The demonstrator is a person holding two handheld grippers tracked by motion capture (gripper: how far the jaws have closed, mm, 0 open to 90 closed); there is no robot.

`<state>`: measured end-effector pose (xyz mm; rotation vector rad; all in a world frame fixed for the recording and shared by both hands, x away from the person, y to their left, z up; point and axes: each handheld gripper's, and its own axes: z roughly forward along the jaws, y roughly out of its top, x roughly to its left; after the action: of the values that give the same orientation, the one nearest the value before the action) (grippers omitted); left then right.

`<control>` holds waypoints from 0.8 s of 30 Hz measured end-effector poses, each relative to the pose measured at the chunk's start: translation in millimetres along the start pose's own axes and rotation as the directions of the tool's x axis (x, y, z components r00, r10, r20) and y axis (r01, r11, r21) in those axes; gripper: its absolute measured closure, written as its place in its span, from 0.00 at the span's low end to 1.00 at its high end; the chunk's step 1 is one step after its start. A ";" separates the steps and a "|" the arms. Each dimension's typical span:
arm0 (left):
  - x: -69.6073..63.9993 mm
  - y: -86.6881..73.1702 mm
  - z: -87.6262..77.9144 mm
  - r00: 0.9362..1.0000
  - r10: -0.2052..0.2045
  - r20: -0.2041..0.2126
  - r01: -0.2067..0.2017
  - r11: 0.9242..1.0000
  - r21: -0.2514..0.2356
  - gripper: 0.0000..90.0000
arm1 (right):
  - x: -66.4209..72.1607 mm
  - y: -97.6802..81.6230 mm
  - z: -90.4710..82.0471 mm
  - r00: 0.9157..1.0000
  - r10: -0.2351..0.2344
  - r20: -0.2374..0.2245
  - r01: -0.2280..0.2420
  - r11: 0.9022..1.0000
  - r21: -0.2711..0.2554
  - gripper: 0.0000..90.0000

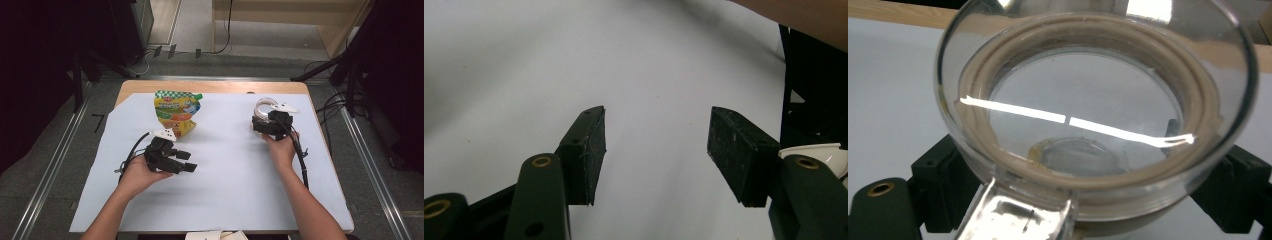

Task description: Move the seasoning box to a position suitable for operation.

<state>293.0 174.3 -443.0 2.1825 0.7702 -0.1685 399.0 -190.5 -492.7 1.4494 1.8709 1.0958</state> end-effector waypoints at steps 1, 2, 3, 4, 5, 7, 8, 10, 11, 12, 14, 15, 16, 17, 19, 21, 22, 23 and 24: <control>-0.1 0.0 0.4 1.000 0.001 -0.003 -0.001 1.000 0.003 0.46 | 1.5 0.8 -1.9 1.000 -0.009 -0.003 0.009 1.000 -0.006 0.13; -0.2 0.0 0.6 1.000 0.003 -0.004 -0.003 1.000 0.007 0.46 | 3.2 1.8 -3.7 1.000 -0.014 -0.014 0.014 1.000 -0.011 0.13; -0.2 0.0 0.6 1.000 0.003 -0.004 -0.003 1.000 0.007 0.46 | 4.8 2.7 -6.0 1.000 -0.015 -0.027 0.014 1.000 -0.014 0.13; -0.5 -0.1 0.5 1.000 0.002 -0.008 -0.002 1.000 0.009 0.46 | 7.2 3.7 -9.2 0.999 -0.013 -0.047 0.012 1.000 -0.016 0.13; -0.5 -0.1 0.4 1.000 0.002 -0.008 -0.002 1.000 0.009 0.46 | 8.7 4.2 -11.4 0.998 -0.015 -0.058 0.014 1.000 -0.016 0.13; -0.5 0.1 0.7 1.000 0.004 -0.010 -0.004 1.000 0.011 0.45 | 13.8 5.4 -16.8 0.996 -0.023 -0.082 0.022 1.000 -0.020 0.13; -0.6 0.3 0.9 1.000 0.004 -0.011 -0.004 1.000 0.011 0.45 | 16.9 6.2 -20.0 0.994 -0.028 -0.102 0.027 0.999 -0.020 0.13; -1.7 1.1 0.1 1.000 0.015 -0.025 -0.015 1.000 0.009 0.45 | 21.7 7.0 -24.4 0.992 -0.033 -0.125 0.031 0.999 -0.019 0.13; -2.4 1.6 -1.1 0.999 0.028 -0.032 -0.028 1.000 -0.001 0.46 | 24.8 7.3 -26.8 0.990 -0.037 -0.133 0.035 0.999 -0.016 0.13; -3.0 2.3 -2.1 0.999 0.029 -0.036 -0.029 0.999 -0.012 0.46 | 27.7 7.0 -29.3 0.988 -0.047 -0.144 0.045 0.999 -0.018 0.13; -2.0 3.7 -3.2 0.999 0.025 -0.037 -0.026 0.999 -0.022 0.46 | 34.8 5.5 -35.4 0.985 -0.062 -0.163 0.059 0.998 -0.022 0.13; -1.3 4.1 -3.2 0.999 0.023 -0.037 -0.024 1.000 -0.020 0.46 | 37.4 4.7 -37.8 0.982 -0.070 -0.173 0.067 0.997 -0.024 0.13; -0.2 4.5 -2.6 0.999 0.021 -0.039 -0.021 1.000 -0.015 0.46 | 39.4 4.2 -39.9 0.981 -0.073 -0.180 0.070 0.997 -0.023 0.13; 0.9 4.8 -1.9 0.999 0.018 -0.035 -0.018 1.000 -0.011 0.46 | 41.7 3.3 -42.3 0.979 -0.079 -0.189 0.076 0.997 -0.026 0.13; 2.6 5.7 -0.9 0.999 0.013 -0.034 -0.013 1.000 -0.007 0.46 | 46.3 1.2 -47.2 0.975 -0.086 -0.206 0.082 0.996 -0.027 0.13; 3.5 6.8 -0.2 1.000 0.005 -0.031 -0.005 1.000 -0.006 0.46 | 51.0 -1.7 -52.1 0.970 -0.091 -0.225 0.087 0.996 -0.025 0.13; 4.0 7.2 -0.2 0.999 0.007 -0.031 -0.007 1.000 -0.005 0.46 | 52.5 -2.8 -53.4 0.968 -0.092 -0.232 0.089 0.996 -0.024 0.13; 4.6 7.3 -0.4 0.999 0.008 -0.032 -0.008 1.000 -0.004 0.46 | 54.5 -4.6 -55.1 0.966 -0.096 -0.240 0.094 0.995 -0.021 0.13; 4.6 7.3 -0.4 0.999 0.008 -0.032 -0.008 1.000 -0.004 0.46 | 54.5 -4.6 -55.1 0.966 -0.096 -0.240 0.094 0.995 -0.021 0.13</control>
<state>300.9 173.2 -439.6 2.1888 0.7794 -0.1279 336.9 -154.2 -463.5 1.2524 2.0745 1.2793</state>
